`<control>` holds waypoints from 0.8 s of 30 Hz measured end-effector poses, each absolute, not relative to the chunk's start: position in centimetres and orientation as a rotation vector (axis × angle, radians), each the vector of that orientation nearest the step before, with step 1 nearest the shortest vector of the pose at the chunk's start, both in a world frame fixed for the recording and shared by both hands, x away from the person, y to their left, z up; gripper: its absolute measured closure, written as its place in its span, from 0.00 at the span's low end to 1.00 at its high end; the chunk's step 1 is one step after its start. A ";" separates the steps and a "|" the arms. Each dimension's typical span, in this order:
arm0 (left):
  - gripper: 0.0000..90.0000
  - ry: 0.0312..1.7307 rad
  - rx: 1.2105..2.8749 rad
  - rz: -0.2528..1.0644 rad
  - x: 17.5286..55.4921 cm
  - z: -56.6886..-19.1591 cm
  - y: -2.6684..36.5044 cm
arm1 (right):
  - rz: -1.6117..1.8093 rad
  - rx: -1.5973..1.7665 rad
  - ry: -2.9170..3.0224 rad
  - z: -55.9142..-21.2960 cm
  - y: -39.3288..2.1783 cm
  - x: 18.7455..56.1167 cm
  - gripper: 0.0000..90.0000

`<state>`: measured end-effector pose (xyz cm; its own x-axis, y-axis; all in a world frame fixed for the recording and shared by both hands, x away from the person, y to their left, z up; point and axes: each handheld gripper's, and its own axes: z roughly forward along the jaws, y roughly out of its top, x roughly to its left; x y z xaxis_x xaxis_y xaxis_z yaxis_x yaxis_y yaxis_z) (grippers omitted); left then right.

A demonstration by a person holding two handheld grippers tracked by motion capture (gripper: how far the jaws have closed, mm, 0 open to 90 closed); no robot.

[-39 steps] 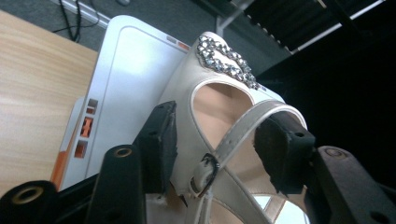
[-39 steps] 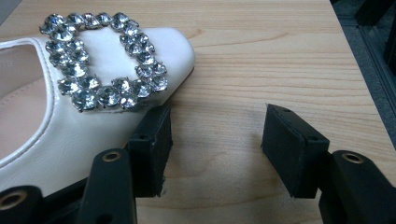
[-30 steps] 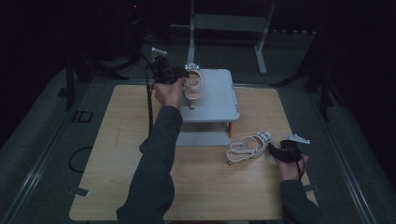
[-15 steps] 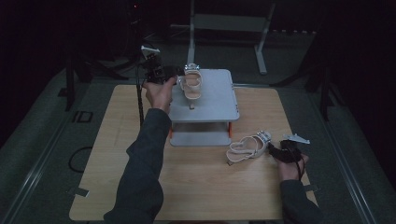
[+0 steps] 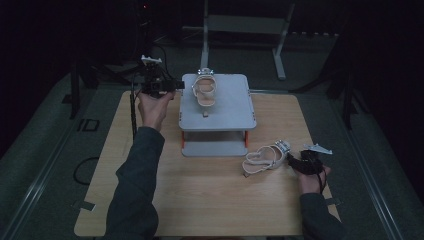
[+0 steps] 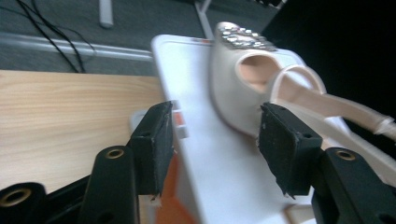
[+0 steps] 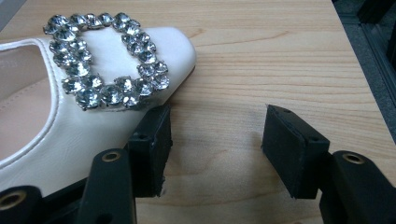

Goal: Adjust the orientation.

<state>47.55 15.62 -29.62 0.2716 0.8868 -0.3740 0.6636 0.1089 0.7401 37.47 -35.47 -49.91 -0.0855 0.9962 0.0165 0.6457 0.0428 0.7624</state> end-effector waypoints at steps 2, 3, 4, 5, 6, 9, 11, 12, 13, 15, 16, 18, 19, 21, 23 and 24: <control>0.52 1.471 1.630 0.343 47.2 -30.1 16.4 | 0.847 1.654 1.788 -49.9 -35.5 37.4 0.47; 0.52 1.470 1.626 0.350 47.1 -30.4 16.8 | 0.847 1.652 1.788 -49.8 -35.5 37.4 0.47; 0.52 1.470 1.626 0.350 47.1 -30.4 16.8 | 0.847 1.652 1.788 -49.8 -35.5 37.4 0.47; 0.52 1.483 1.637 0.396 46.8 -31.0 17.3 | 0.851 1.647 1.786 -49.8 -35.5 37.4 0.47; 0.52 1.489 1.642 0.414 46.8 -31.3 17.4 | 0.853 1.644 1.783 -49.7 -35.4 37.3 0.47; 0.52 1.512 1.660 0.451 46.8 -32.9 18.0 | 0.862 1.643 1.777 -49.5 -35.4 37.2 0.47; 0.52 1.520 1.672 0.482 46.8 -34.1 18.2 | 0.870 1.640 1.769 -49.3 -35.4 37.1 0.48; 0.52 1.528 1.679 0.486 46.9 -34.7 18.2 | 0.870 1.638 1.768 -49.2 -35.5 37.0 0.47; 0.51 1.539 1.696 0.506 46.9 -35.3 18.2 | 0.875 1.638 1.765 -49.1 -35.5 36.9 0.47; 0.51 1.539 1.701 0.529 46.8 -36.3 18.3 | 0.882 1.633 1.759 -48.9 -35.5 36.8 0.47; 0.51 1.539 1.701 0.529 46.8 -36.3 18.3 | 0.882 1.633 1.759 -48.9 -35.5 36.8 0.47; 0.51 1.550 1.703 0.550 46.7 -37.9 18.3 | 0.905 1.619 1.755 -48.5 -35.4 36.6 0.47; 0.51 1.555 1.714 0.548 46.7 -38.3 18.3 | 0.910 1.612 1.756 -48.3 -35.3 36.6 0.47; 0.51 1.549 1.727 0.562 46.5 -39.1 18.2 | 0.919 1.596 1.754 -48.1 -35.2 36.4 0.47; 0.51 1.563 1.725 0.547 46.5 -39.9 18.2 | 0.935 1.586 1.752 -47.8 -35.0 36.3 0.47; 0.51 1.568 1.730 0.549 46.5 -40.4 18.1 | 0.942 1.581 1.753 -47.6 -34.9 36.2 0.47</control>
<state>46.48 18.10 -40.36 0.1671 0.9735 -0.1560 0.6636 0.0060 0.7481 36.22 -34.90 -47.64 -0.1190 0.9924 0.0319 0.5740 0.0426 0.8177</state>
